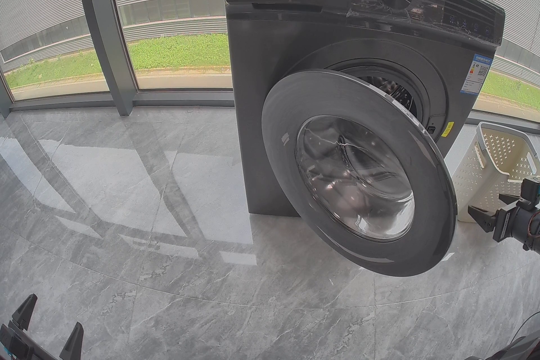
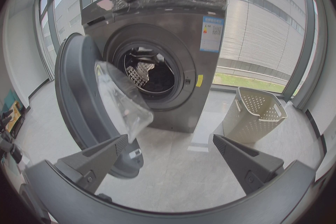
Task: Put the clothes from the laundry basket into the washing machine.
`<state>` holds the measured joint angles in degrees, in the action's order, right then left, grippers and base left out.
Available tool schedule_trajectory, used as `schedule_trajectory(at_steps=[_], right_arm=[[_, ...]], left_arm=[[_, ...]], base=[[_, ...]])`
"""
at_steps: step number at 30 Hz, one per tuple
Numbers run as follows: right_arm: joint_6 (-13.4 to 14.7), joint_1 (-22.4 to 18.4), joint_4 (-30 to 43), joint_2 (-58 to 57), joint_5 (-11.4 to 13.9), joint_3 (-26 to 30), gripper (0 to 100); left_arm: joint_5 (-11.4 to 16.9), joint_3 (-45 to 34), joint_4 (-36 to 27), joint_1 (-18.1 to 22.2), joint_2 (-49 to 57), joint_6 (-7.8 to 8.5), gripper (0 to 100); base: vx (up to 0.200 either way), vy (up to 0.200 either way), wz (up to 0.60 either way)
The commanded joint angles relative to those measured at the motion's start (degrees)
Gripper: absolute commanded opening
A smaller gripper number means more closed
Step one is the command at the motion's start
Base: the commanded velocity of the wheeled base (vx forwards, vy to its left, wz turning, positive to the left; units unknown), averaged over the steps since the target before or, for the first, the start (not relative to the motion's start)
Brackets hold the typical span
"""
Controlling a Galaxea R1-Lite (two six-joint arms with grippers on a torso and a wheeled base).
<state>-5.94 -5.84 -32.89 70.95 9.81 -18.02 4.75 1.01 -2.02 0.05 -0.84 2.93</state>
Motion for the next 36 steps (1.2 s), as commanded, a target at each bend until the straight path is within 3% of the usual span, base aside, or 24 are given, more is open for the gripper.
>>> schedule_trajectory(at_steps=[1,3,8,9,15,21,26,28,30,36], right_arm=[[-2.1,-0.7,3.8,-3.1,1.3,1.5,100],[-3.2,-0.7,6.3,-4.0,1.7,1.9,100],[-7.9,0.9,14.8,-10.4,7.1,4.3,100],[-8.8,1.5,17.2,-12.1,7.7,4.5,0],[-9.2,8.5,30.1,-19.3,9.7,2.5,0],[-7.9,10.4,28.2,-16.2,10.2,0.3,0],[-1.5,12.1,21.2,-13.3,11.0,1.3,0],[-0.7,13.5,21.2,-13.3,11.5,1.5,0],[2.0,17.5,20.8,-13.1,12.2,1.2,0],[6.3,19.7,17.6,-9.2,11.9,-0.3,0]], left_arm=[[0.0,-1.0,0.0,0.0,0.8,-0.11,100],[0.0,-1.0,0.0,0.0,0.8,-0.11,100],[-0.1,-1.0,0.0,0.0,0.8,-0.20,100],[-0.1,-1.0,0.0,0.0,0.8,-0.20,100],[-0.1,-1.0,0.0,0.0,0.8,-0.29,100],[-0.1,-1.0,0.0,0.0,0.8,-0.20,100],[-0.1,-1.0,0.0,0.0,0.8,-0.11,100],[-0.1,-1.0,0.0,0.0,0.8,-0.11,100],[-0.1,-1.0,0.0,0.0,0.8,-0.11,100],[0.0,-1.0,0.0,0.0,0.8,-0.11,100]], base=[[0.000,0.000,0.00],[0.000,0.000,0.00],[0.000,0.000,0.00],[0.000,0.000,0.00],[0.000,0.000,0.00],[0.000,0.000,0.00],[0.000,0.000,0.00],[0.000,0.000,0.00],[0.000,0.000,0.00],[0.000,0.000,0.00]])
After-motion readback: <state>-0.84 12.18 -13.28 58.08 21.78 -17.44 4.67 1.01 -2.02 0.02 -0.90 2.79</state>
